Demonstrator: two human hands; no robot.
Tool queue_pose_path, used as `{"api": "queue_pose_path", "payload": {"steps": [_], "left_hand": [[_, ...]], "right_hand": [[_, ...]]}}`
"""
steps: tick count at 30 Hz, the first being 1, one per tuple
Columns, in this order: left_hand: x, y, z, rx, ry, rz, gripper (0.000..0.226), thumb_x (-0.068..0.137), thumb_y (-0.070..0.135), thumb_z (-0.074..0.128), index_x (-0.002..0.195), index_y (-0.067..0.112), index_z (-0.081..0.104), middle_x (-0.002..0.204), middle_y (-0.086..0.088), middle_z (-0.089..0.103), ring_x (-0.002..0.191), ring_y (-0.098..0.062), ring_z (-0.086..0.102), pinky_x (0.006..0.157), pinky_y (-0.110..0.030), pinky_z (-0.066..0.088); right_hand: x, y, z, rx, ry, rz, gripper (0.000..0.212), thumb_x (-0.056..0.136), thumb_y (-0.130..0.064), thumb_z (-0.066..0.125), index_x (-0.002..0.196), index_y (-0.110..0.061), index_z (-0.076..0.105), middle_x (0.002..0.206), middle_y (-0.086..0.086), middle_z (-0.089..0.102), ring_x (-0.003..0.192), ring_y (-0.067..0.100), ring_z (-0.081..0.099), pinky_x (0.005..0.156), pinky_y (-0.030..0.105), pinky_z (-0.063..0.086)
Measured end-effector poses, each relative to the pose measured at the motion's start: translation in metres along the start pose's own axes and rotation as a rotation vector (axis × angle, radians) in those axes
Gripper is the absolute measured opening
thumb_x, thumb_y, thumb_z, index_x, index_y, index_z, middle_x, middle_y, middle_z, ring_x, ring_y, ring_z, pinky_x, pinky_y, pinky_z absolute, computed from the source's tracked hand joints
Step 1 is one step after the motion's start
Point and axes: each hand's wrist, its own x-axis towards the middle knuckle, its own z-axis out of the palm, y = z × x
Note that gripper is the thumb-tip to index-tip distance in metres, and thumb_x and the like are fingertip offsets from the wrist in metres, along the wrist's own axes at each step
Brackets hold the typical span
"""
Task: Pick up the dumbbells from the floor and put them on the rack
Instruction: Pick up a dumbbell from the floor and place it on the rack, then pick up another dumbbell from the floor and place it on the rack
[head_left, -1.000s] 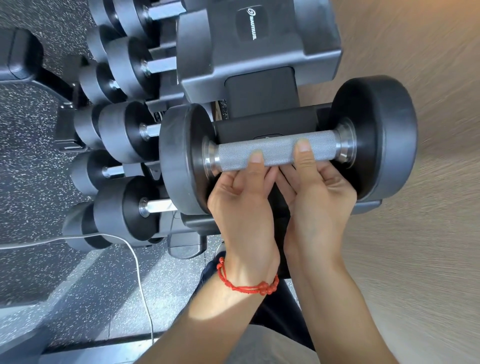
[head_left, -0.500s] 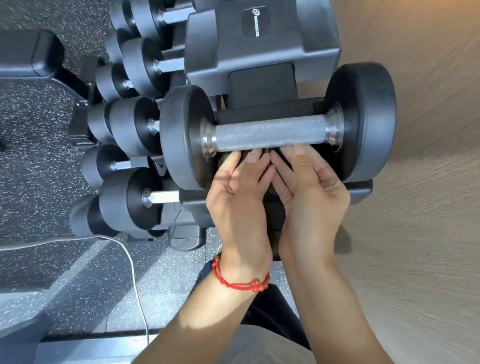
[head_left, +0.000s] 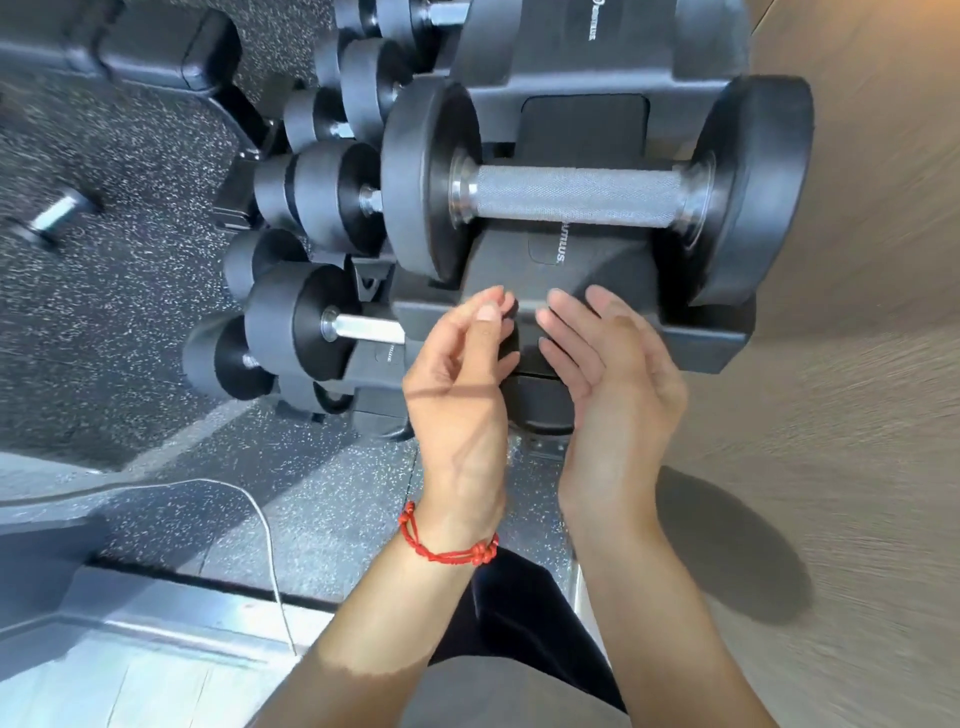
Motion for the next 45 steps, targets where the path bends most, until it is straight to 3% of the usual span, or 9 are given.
{"api": "queue_pose_path", "payload": {"steps": [9,12,15,20,23,25,28,32,45], "left_hand": [[-0.018,-0.009,-0.054,0.185,0.127,0.180,0.018,0.092,0.010,0.050,0.093,0.015,0.067,0.094,0.002,0.068,0.095,-0.010,0.062,0.093,-0.036,0.047],[-0.015,-0.014,-0.077,0.236,0.165,0.183,0.018,0.092,0.010,0.051,0.095,0.012,0.068,0.096,-0.001,0.069,0.092,-0.006,0.063,0.090,-0.028,0.048],[-0.006,-0.021,-0.104,0.382,0.210,0.238,0.017,0.090,0.018,0.053,0.098,0.015,0.068,0.094,0.004,0.069,0.085,0.001,0.061,0.080,-0.012,0.045],[0.019,-0.030,-0.161,0.659,0.226,0.267,0.027,0.087,0.027,0.050,0.100,0.013,0.068,0.099,-0.004,0.070,0.092,-0.018,0.064,0.087,-0.035,0.049],[0.038,-0.031,-0.198,0.882,0.239,0.324,0.028,0.088,0.024,0.049,0.100,0.008,0.069,0.100,-0.009,0.070,0.095,-0.025,0.063,0.086,-0.027,0.042],[0.050,-0.033,-0.221,1.020,0.212,0.346,0.028,0.088,0.022,0.049,0.101,0.006,0.067,0.103,-0.012,0.070,0.098,-0.028,0.061,0.087,-0.026,0.039],[0.069,-0.039,-0.258,1.204,0.178,0.353,0.029,0.089,0.019,0.051,0.107,0.003,0.065,0.111,-0.016,0.066,0.107,-0.031,0.058,0.095,-0.039,0.042],[0.090,-0.043,-0.305,1.339,0.144,0.340,0.029,0.088,0.014,0.054,0.112,0.000,0.063,0.117,-0.019,0.064,0.114,-0.036,0.055,0.098,-0.047,0.042],[0.118,-0.033,-0.424,1.481,0.260,0.240,0.041,0.086,0.014,0.058,0.125,0.001,0.054,0.129,-0.019,0.057,0.123,-0.036,0.049,0.104,-0.053,0.033]], "right_hand": [[-0.037,0.039,-0.006,-0.244,-0.255,-0.137,0.014,0.089,-0.013,0.048,0.093,-0.012,0.062,0.089,0.007,0.071,0.090,0.022,0.069,0.079,0.029,0.054],[-0.044,0.055,-0.002,-0.326,-0.353,-0.110,0.016,0.084,-0.018,0.049,0.089,-0.013,0.064,0.085,0.004,0.071,0.088,0.019,0.069,0.082,0.031,0.054],[-0.044,0.078,0.000,-0.588,-0.440,-0.139,0.017,0.084,-0.024,0.052,0.091,-0.018,0.066,0.089,-0.001,0.071,0.092,0.010,0.066,0.085,0.024,0.050],[-0.035,0.130,0.005,-1.080,-0.588,-0.291,0.034,0.086,-0.037,0.046,0.109,-0.019,0.065,0.109,0.000,0.068,0.098,0.011,0.060,0.085,0.016,0.039],[-0.033,0.163,0.011,-1.260,-0.674,-0.394,0.034,0.089,-0.035,0.047,0.114,-0.018,0.061,0.116,0.003,0.065,0.106,0.017,0.057,0.085,0.011,0.029],[-0.031,0.184,0.020,-1.301,-0.727,-0.473,0.031,0.089,-0.029,0.050,0.114,-0.014,0.062,0.116,0.006,0.066,0.107,0.021,0.057,0.088,0.016,0.031],[-0.028,0.216,0.040,-1.342,-0.800,-0.556,0.030,0.088,-0.023,0.053,0.111,-0.007,0.063,0.111,0.012,0.068,0.104,0.026,0.060,0.092,0.022,0.036],[-0.023,0.258,0.069,-1.474,-0.941,-0.550,0.033,0.090,-0.023,0.051,0.117,-0.006,0.059,0.118,0.013,0.064,0.111,0.029,0.057,0.098,0.039,0.041],[-0.032,0.329,0.139,-1.623,-1.272,-0.687,0.040,0.094,-0.027,0.045,0.129,-0.007,0.049,0.135,0.011,0.052,0.127,0.025,0.045,0.108,0.036,0.024]]}}
